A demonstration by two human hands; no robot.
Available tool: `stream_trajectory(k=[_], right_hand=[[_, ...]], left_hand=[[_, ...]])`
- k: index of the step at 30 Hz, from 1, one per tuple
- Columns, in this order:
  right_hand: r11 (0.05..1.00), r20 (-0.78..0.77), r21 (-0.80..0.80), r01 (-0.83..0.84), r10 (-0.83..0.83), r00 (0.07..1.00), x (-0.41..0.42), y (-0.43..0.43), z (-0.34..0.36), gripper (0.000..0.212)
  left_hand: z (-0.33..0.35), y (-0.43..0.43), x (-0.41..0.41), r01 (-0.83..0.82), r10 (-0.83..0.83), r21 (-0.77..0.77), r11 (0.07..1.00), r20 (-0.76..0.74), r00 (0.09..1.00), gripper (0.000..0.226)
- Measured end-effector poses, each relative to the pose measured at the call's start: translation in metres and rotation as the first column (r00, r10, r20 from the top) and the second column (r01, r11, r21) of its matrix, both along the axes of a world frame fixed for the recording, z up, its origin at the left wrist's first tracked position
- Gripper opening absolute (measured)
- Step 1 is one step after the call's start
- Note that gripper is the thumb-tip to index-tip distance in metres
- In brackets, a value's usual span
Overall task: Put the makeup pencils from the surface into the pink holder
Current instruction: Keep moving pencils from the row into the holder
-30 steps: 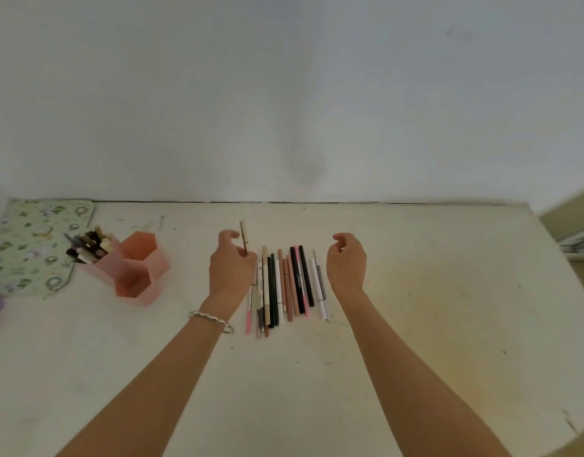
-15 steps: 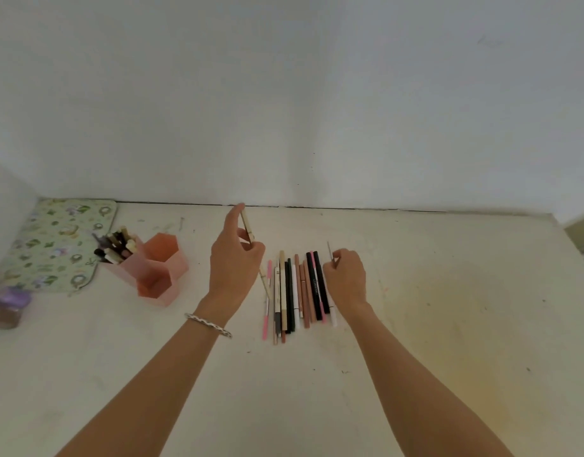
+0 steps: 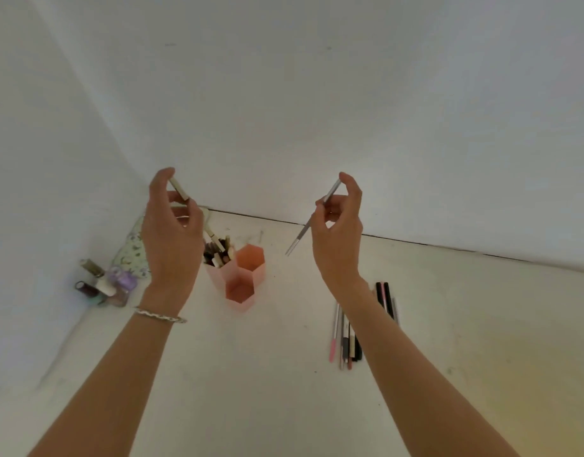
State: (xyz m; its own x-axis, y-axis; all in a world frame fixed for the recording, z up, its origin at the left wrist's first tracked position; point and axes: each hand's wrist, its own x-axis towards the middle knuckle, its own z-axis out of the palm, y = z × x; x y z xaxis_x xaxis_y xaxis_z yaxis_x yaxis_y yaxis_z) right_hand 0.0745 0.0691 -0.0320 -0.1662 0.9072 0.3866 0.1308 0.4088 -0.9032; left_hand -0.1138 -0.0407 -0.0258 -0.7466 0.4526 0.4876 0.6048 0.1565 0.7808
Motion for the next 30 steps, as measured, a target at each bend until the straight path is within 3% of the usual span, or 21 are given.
stream_trajectory(k=[7,10,13,15,19,22,25,28,30], right_hand=[[0.996,-0.022,0.033,-0.082,0.082,0.996,-0.036,-0.023,0.0,0.049],[0.995,-0.024,0.033,-0.095,0.096,0.995,-0.047,-0.029,0.0,0.049],[0.995,-0.039,0.025,-0.094,0.095,0.995,-0.055,-0.035,0.001,0.05],[0.995,-0.063,0.035,-0.097,0.099,0.993,-0.06,-0.038,0.002,0.051],[0.988,-0.069,0.065,-0.137,0.141,0.988,-0.074,-0.048,0.0,0.051],[0.976,0.027,0.093,-0.194,0.193,0.981,-0.083,-0.055,-0.011,0.049],[0.952,0.231,0.098,-0.29,0.262,0.937,-0.085,-0.061,-0.028,0.04],[0.899,0.459,0.264,-0.348,0.2,0.866,-0.079,-0.064,-0.046,0.025],[0.9,0.462,0.301,-0.315,0.151,0.874,-0.067,-0.064,-0.052,0.033]], left_hand=[[-0.018,-0.011,-0.013,0.036,-0.037,-0.017,0.999,-0.046,0.998,0.046],[-0.028,-0.015,-0.016,0.109,-0.128,-0.157,0.982,-0.118,0.985,0.039],[-0.041,-0.024,-0.013,0.099,-0.173,-0.29,0.952,-0.241,0.955,0.017],[-0.045,-0.029,-0.016,0.035,-0.112,-0.262,0.965,-0.286,0.952,0.026],[-0.031,-0.034,-0.022,-0.015,-0.002,-0.107,0.994,-0.159,0.987,0.034],[-0.022,-0.034,-0.019,0.012,-0.017,-0.059,0.998,-0.08,0.997,0.033],[-0.019,-0.034,-0.014,0.005,-0.005,-0.006,1.0,-0.028,1.0,0.032],[-0.018,-0.03,-0.002,0.022,-0.022,-0.001,1.0,-0.003,1.0,0.033],[-0.016,-0.025,0.012,0.047,-0.047,0.005,0.999,-0.008,0.999,0.032]])
